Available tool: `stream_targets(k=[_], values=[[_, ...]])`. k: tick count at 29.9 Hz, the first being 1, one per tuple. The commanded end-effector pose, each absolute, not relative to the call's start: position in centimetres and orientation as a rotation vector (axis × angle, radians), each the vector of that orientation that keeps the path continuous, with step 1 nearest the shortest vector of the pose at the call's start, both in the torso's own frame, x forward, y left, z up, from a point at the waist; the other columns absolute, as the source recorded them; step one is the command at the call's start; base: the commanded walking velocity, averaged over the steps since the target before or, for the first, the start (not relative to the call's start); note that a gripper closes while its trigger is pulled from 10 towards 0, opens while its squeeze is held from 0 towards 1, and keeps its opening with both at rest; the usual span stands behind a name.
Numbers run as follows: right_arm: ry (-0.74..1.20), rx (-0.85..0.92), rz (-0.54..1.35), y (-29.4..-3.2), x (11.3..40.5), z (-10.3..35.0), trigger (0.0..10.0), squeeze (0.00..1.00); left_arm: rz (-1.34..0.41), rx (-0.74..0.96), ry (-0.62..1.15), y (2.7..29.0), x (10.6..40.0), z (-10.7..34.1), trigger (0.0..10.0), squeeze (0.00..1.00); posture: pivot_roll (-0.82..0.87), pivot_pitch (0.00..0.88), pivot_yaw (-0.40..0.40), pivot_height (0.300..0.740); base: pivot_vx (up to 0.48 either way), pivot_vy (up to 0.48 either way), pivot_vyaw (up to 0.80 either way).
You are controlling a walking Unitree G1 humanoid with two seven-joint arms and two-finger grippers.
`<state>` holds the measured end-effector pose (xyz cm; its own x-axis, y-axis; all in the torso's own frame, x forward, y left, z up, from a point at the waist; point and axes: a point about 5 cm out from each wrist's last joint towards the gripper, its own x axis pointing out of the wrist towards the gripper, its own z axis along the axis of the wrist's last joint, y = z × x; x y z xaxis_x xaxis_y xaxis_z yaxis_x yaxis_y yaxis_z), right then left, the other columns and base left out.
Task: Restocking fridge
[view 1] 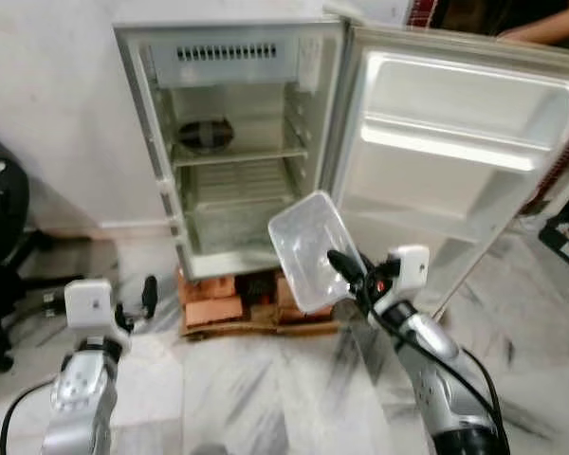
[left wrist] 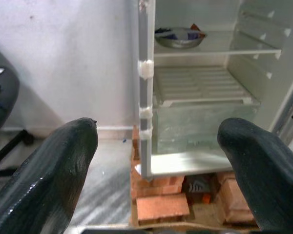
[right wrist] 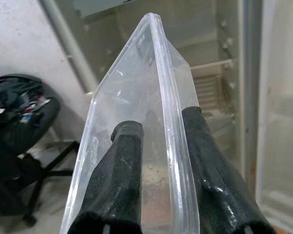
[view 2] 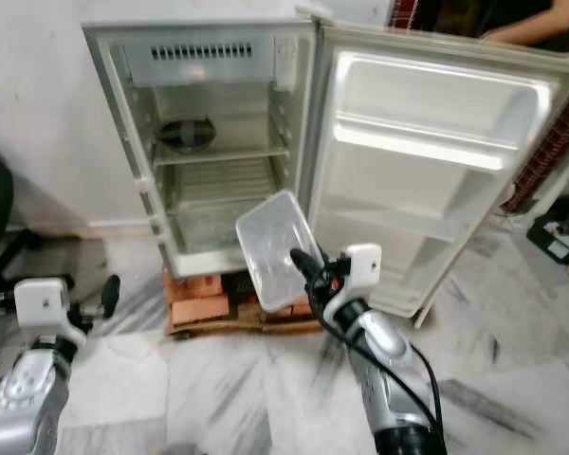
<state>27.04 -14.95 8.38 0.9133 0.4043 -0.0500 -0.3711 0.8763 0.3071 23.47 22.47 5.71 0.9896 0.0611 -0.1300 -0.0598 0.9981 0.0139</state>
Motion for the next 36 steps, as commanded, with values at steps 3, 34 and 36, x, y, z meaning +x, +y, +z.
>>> stream_targets(k=[3,34,36], values=[[0.083,0.288,0.373,-16.0,27.3,9.0,10.0,0.00,0.034,0.036,0.195,22.3,23.5,4.9,10.0,0.00,0.07,0.000,-0.053,0.740,0.195,0.345,0.77],[0.081,0.216,0.398,-14.9,27.0,8.7,10.0,0.00,-0.122,0.030,0.172,20.2,23.3,6.0,10.0,0.00,0.07,0.000,-0.057,0.740,0.197,0.000,0.13],[0.081,0.217,0.397,-15.0,27.0,8.7,10.0,0.00,-0.121,0.030,0.172,20.2,23.3,6.0,10.0,0.00,0.07,0.000,-0.057,0.740,0.382,0.000,0.00]])
